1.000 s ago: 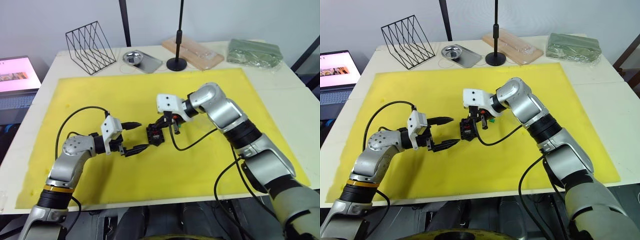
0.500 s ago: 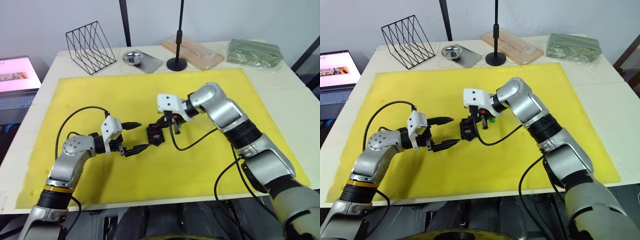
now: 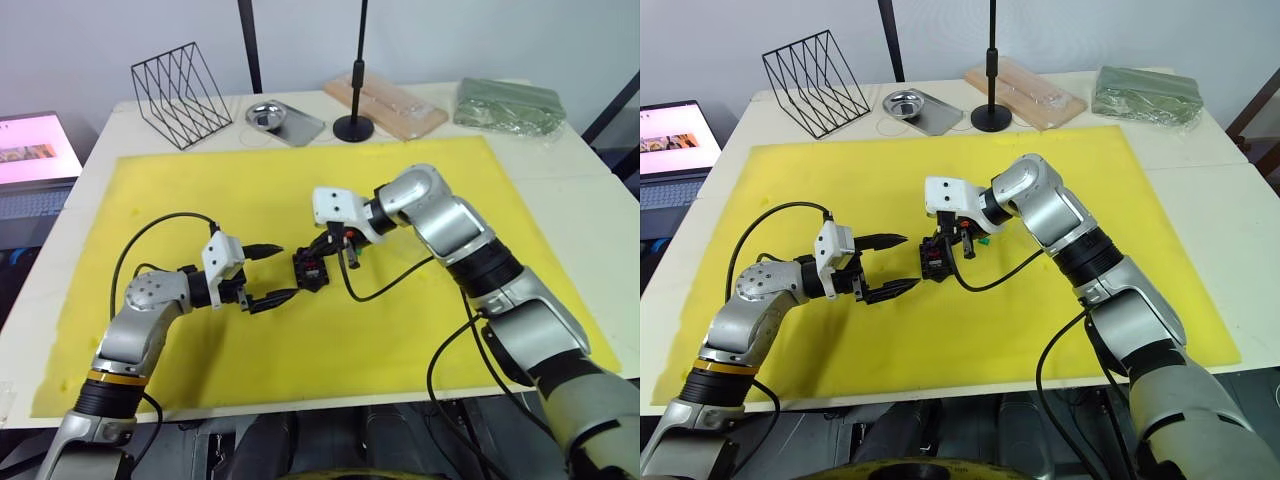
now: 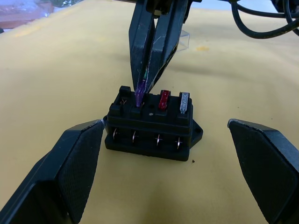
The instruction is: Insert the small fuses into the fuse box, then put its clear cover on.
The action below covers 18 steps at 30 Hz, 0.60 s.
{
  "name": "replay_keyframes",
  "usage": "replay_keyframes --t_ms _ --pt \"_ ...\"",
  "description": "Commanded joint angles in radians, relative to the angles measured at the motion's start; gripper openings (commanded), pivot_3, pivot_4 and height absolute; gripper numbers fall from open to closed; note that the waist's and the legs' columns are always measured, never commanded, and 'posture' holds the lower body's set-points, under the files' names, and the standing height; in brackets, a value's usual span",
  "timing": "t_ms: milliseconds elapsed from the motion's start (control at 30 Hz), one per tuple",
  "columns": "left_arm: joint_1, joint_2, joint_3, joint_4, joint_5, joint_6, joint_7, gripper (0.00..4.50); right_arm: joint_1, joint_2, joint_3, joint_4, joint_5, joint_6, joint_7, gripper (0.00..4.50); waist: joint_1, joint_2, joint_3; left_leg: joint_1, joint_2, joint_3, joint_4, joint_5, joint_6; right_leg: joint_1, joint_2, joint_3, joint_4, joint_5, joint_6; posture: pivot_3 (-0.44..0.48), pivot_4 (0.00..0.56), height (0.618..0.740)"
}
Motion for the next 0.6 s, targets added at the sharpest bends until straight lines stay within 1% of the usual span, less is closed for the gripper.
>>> replay_keyframes --t_ms 33,167,433,600 --pt "-0.001 0.008 0.016 -0.019 0.0 -0.017 0.001 4.5 -0.005 0.007 -0.003 -0.009 -0.004 -0.02 0.007 0.03 0.0 0.0 0.0 0.0 0.0 0.0 0.0 0.0 0.0 0.0 0.0 0.0 0.0 0.0 0.0 0.0 0.15 0.74" --pt "-0.001 0.008 0.016 -0.02 0.0 -0.015 0.002 4.5 -0.004 0.006 0.008 -0.002 -0.021 -0.044 0.011 0.03 0.0 0.0 0.0 0.0 0.0 0.0 0.0 0.0 0.0 0.0 0.0 0.0 0.0 0.0 0.0 0.0 0.15 0.74" --pt "-0.006 0.007 0.016 -0.012 0.001 -0.018 0.001 4.5 -0.013 0.01 0.005 -0.008 -0.027 -0.004 0.014 0.03 0.0 0.0 0.0 0.0 0.0 0.0 0.0 0.0 0.0 0.0 0.0 0.0 0.0 0.0 0.0 0.0 0.15 0.74" --pt "-0.01 0.003 0.011 -0.012 0.002 -0.018 0.001 4.5 -0.011 0.01 0.016 0.0 -0.04 -0.019 0.015 0.03 0.0 0.0 0.0 0.0 0.0 0.0 0.0 0.0 0.0 0.0 0.0 0.0 0.0 0.0 0.0 0.0 0.15 0.74"
